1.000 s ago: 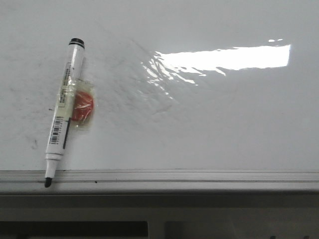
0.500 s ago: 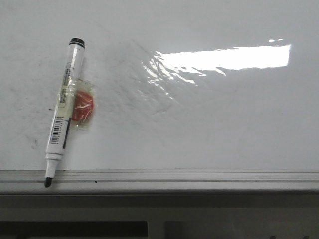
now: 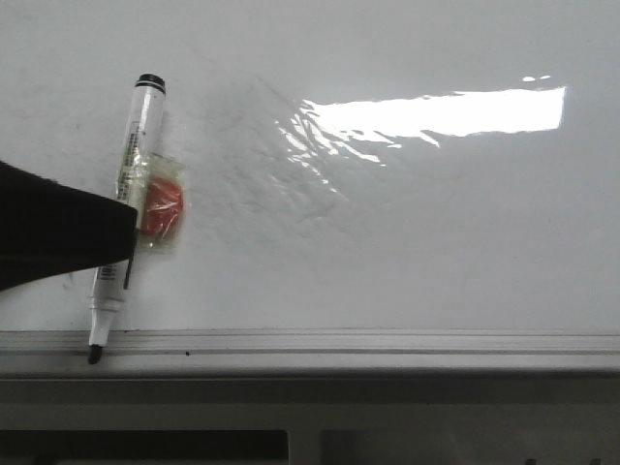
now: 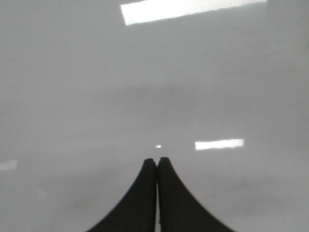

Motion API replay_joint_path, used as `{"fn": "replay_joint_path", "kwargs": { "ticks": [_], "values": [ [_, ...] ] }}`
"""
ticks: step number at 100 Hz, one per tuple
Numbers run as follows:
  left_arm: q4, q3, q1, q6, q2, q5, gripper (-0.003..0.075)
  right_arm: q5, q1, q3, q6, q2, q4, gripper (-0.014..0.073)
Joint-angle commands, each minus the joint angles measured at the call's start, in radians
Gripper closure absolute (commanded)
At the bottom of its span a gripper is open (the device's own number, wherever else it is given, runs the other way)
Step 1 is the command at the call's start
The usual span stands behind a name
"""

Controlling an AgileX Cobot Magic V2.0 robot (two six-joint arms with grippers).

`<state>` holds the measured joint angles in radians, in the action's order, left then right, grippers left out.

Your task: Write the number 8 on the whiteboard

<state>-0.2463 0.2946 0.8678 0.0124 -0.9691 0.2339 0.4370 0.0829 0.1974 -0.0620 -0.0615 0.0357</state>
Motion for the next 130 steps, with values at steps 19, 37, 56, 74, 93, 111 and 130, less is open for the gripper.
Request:
{"fn": "replay_joint_path", "kwargs": {
  "ticks": [19, 37, 56, 74, 93, 111, 130],
  "values": [
    [-0.008, 0.043, 0.009, -0.004, -0.092, 0.102, 0.0407, -0.071, -0.007, 0.033, 0.002, -0.026, 0.002, 0.0657],
    [-0.008, 0.043, 0.000, -0.004, -0.107, 0.102, 0.0577, -0.082, -0.143, 0.033, 0.002, -0.053, 0.029, 0.0657],
    [-0.004, 0.043, -0.013, -0.002, -0.107, 0.093, 0.0741, -0.086, -0.397, 0.074, 0.074, -0.191, 0.034, 0.0657],
    [0.106, 0.043, -0.013, -0.002, -0.107, 0.095, 0.0741, -0.128, -0.610, 0.188, 0.118, -0.401, 0.034, 0.0654],
    [0.357, 0.043, -0.013, -0.002, -0.095, 0.153, 0.0741, -0.133, -0.820, 0.361, 0.118, -0.660, 0.034, 0.0348],
    [0.596, 0.043, -0.013, -0.002, -0.088, 0.250, 0.0741, -0.150, -0.964, 0.494, 0.118, -0.842, 0.034, 0.0210],
    [0.652, 0.043, -0.013, -0.002, -0.088, 0.282, 0.0741, -0.196, -1.005, 0.557, 0.118, -0.953, 0.034, 0.0210]
  ]
}}
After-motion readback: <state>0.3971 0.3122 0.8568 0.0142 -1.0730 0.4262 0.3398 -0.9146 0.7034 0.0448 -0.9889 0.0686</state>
